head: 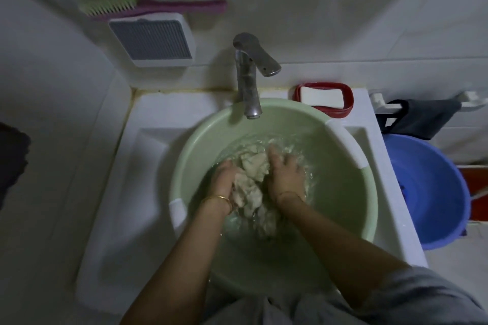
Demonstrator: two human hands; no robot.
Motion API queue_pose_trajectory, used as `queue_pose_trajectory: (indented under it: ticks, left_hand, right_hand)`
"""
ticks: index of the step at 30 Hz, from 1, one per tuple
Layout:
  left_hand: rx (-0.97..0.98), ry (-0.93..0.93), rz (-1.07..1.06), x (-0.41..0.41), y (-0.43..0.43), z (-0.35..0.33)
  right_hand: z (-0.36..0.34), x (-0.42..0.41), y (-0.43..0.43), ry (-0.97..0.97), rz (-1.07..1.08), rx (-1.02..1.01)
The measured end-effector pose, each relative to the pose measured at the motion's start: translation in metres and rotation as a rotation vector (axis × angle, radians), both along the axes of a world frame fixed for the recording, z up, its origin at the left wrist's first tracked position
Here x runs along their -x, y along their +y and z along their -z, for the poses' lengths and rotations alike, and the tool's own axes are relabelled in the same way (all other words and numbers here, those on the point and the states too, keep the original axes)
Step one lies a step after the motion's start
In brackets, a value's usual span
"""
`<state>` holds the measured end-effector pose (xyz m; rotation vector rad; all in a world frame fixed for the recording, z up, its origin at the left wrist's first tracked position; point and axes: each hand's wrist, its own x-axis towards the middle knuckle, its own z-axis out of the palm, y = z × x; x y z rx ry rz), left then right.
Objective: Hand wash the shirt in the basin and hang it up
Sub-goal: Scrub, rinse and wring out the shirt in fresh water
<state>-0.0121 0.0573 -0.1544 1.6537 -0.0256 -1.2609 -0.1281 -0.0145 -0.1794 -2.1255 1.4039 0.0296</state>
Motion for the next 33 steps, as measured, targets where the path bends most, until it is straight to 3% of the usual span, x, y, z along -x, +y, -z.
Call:
queue_pose_trajectory:
  ticks: [2, 4, 8, 13, 17, 21, 23, 27, 30, 33]
  left_hand:
    - [0.042, 0.238, -0.176, -0.001, -0.007, -0.002]
    - [0.03, 0.294, -0.278, 0.0, -0.012, -0.007]
    - [0.129, 0.458, -0.255, 0.005, -0.011, -0.024]
    - [0.13, 0.386, -0.176, 0.019, -0.011, -0.039]
    - [-0.049, 0.038, 0.025, 0.033, -0.005, -0.056]
    - [-0.224, -0.768, 0.434, 0.022, 0.012, -0.057]
    - [-0.28, -0.999, 0.557, 0.018, 0.019, -0.041]
    - [-0.582, -1.096, 1.121, 0.033, 0.017, -0.006]
    - [-0.731, -1.23, 1.27, 0.03, 0.021, -0.001]
    - [-0.767, -1.272, 1.283, 0.023, 0.023, -0.003]
  right_hand:
    - [-0.012, 0.002, -0.002, -0.311, 0.045, -0.189]
    - [-0.033, 0.007, 0.008, -0.469, -0.025, -0.204]
    - [-0.07, 0.004, 0.034, -0.458, -0.085, -0.01]
    - [-0.081, -0.013, 0.039, -0.416, -0.029, 0.294]
    - [-0.069, -0.008, 0.002, -0.173, 0.165, 0.096]
    - [-0.045, 0.018, -0.031, 0.085, -0.104, 0.174]
    - [-0.034, 0.021, -0.026, 0.17, -0.148, 0.16]
    - [-0.013, 0.018, 0.015, 0.42, -0.348, 0.184]
    - [-0.007, 0.032, 0.013, 0.475, -0.675, 0.179]
    - [-0.02, 0.037, -0.02, 0.31, -0.631, 0.03]
